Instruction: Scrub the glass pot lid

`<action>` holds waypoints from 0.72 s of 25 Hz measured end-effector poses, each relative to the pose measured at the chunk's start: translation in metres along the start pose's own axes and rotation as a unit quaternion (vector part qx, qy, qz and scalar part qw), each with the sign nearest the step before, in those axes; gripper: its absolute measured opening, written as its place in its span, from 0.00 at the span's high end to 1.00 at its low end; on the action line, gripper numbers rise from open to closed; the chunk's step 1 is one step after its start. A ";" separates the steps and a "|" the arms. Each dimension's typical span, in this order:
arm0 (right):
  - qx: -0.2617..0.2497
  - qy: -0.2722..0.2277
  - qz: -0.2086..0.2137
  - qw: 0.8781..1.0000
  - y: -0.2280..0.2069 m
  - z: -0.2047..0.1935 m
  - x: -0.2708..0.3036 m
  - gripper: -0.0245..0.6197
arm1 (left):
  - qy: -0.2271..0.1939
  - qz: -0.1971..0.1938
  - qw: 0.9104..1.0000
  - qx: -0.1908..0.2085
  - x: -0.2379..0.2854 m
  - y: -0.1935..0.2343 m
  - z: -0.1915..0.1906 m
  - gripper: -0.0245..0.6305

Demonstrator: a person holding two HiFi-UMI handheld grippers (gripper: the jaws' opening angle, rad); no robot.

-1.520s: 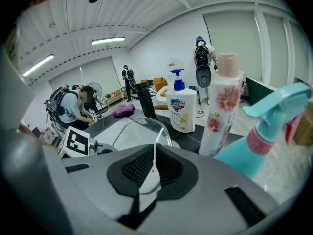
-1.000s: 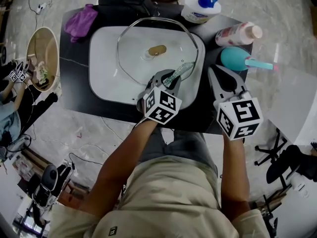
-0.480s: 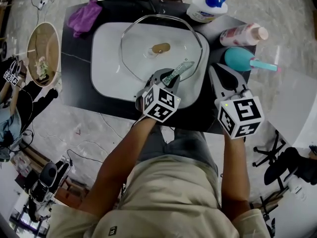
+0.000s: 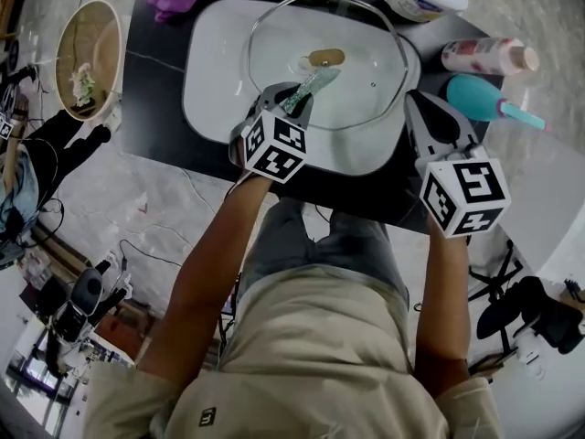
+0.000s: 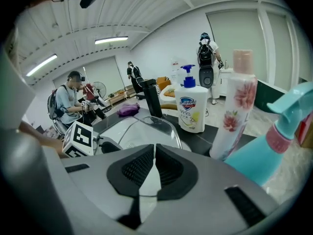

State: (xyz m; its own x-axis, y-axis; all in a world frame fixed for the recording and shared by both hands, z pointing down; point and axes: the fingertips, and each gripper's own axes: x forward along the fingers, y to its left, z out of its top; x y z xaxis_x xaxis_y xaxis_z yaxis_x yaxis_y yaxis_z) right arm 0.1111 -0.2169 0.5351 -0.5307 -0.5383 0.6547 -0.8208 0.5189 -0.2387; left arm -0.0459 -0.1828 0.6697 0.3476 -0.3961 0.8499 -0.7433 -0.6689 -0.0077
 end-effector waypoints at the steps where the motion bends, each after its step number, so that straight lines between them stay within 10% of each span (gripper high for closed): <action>1: -0.001 0.000 0.003 1.000 0.002 0.002 0.001 0.92 | 0.002 0.009 1.000 -0.002 -0.003 0.009 -0.003 0.82; 18: -0.033 -0.018 0.013 0.999 0.052 0.034 -0.003 0.92 | -0.033 0.067 0.997 -0.028 -0.069 0.081 -0.003 0.82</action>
State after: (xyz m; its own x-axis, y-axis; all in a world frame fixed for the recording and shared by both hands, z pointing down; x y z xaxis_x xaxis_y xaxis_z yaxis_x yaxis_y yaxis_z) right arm 0.0628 -0.2109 0.4958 -0.5604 -0.5459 0.6229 -0.7910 0.5756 -0.2072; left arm -0.1320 -0.2083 0.6123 0.2782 -0.5210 0.8069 -0.8159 -0.5715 -0.0876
